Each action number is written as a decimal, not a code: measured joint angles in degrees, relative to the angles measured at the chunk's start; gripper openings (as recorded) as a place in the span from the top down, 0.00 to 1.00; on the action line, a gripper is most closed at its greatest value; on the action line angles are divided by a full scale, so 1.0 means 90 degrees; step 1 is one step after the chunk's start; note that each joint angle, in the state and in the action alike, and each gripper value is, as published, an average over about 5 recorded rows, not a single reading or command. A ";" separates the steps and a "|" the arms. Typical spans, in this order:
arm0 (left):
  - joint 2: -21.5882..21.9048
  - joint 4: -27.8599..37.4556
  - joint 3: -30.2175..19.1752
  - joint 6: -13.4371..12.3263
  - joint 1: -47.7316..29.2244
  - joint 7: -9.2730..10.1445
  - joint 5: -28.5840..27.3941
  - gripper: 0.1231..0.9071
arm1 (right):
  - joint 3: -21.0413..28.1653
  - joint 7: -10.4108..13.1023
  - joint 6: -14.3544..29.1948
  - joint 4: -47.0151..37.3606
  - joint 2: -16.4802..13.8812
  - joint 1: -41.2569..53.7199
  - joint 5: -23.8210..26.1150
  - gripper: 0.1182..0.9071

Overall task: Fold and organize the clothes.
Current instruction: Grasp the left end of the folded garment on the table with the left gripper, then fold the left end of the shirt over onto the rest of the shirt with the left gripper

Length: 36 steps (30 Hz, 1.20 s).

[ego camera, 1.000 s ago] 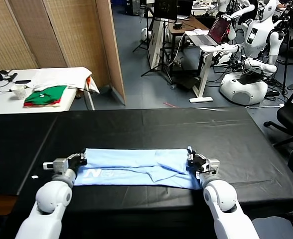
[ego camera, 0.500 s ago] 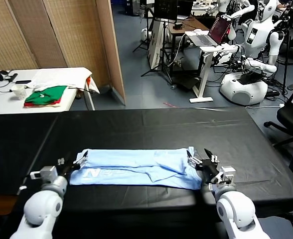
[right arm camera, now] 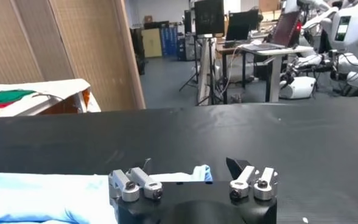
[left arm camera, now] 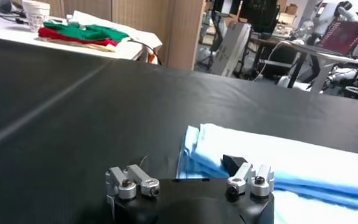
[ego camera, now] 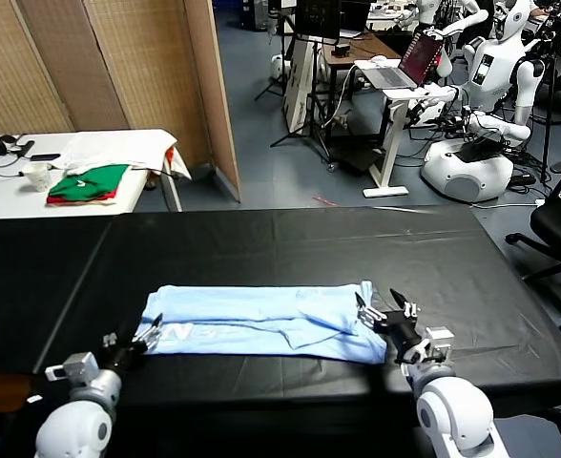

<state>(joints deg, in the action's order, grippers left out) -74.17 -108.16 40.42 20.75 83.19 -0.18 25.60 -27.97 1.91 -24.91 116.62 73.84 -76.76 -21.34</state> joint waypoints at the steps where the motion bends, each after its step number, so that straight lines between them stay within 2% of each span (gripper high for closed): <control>1: -0.0009 0.0007 -0.0012 -0.0003 -0.0005 -0.0016 -0.0012 0.08 | 0.0005 0.0000 0.0002 -0.0003 0.0008 0.0003 0.0003 0.00; 10: -0.0016 0.0090 -0.0104 0.0065 -0.0109 -0.0127 -0.0108 0.48 | 0.0039 -0.0034 0.0023 -0.0050 0.0085 0.0072 0.0064 0.00; 16: 0.0052 0.0041 -0.0102 0.0441 -0.0160 -0.0172 0.0148 0.88 | 0.0038 -0.0055 0.0039 -0.0065 0.0092 0.0118 0.0074 0.00; 18: 0.0086 0.0002 -0.0085 0.0567 -0.0174 -0.0174 0.0206 0.93 | 0.0032 -0.0058 0.0046 -0.0059 0.0094 0.0118 0.0073 0.00; 21: 0.0164 -0.0067 -0.0056 0.0576 -0.0147 -0.0225 -0.0044 0.93 | -0.0002 -0.0058 0.0051 -0.0029 0.0100 0.0090 0.0068 0.00; 25: 0.0374 -0.0150 0.0060 0.0258 0.0000 -0.0301 -0.0889 0.94 | -0.0082 -0.0051 0.0052 0.0051 0.0076 0.0014 0.0032 0.00; 30: 0.0890 -0.0162 0.0358 -0.0218 0.0240 -0.0216 -0.2127 0.94 | -0.0119 -0.0031 0.0060 0.0092 0.0087 -0.0073 0.0012 0.00; 33: 0.1226 -0.0131 0.0597 -0.0411 0.0376 -0.0189 -0.2530 0.94 | -0.0101 -0.0024 0.0063 0.0105 0.0138 -0.0096 0.0015 0.00; 36: 0.1441 -0.0165 0.0751 -0.0486 0.0461 -0.0165 -0.2657 0.94 | -0.0094 -0.0011 0.0064 0.0138 0.0191 -0.0127 0.0031 0.00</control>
<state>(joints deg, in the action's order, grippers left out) -61.21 -109.65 47.17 16.38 87.33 -1.67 1.68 -28.81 1.82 -24.34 117.86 75.56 -77.90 -21.06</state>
